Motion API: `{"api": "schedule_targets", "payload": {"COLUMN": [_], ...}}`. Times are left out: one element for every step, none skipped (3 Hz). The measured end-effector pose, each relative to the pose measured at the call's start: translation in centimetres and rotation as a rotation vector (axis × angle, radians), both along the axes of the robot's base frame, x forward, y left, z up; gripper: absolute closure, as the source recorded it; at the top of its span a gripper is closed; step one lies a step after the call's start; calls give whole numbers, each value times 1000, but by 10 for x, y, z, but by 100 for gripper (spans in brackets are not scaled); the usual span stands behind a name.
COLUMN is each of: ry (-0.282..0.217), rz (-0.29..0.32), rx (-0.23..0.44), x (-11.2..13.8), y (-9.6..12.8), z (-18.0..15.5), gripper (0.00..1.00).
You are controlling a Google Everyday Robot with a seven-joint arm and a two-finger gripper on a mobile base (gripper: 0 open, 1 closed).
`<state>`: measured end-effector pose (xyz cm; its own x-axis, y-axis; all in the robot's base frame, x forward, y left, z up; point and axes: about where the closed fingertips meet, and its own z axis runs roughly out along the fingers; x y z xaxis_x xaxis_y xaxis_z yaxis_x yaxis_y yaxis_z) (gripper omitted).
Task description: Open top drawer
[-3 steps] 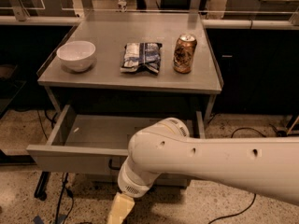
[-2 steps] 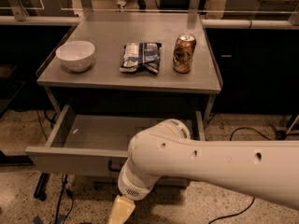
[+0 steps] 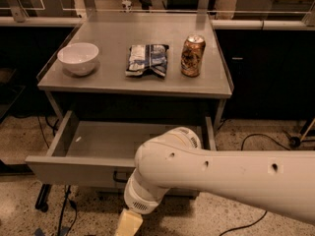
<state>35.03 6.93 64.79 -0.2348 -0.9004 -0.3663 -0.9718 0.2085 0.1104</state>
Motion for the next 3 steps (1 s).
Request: {"api": "schedule_targets", "payload": {"ry": [0, 6, 6], "rz": [0, 0, 0], "rx": [0, -4, -4], "x": [-1, -7, -7], "y": [1, 0, 0], "z": [2, 5, 5], "gripper": [0, 0, 0]}}
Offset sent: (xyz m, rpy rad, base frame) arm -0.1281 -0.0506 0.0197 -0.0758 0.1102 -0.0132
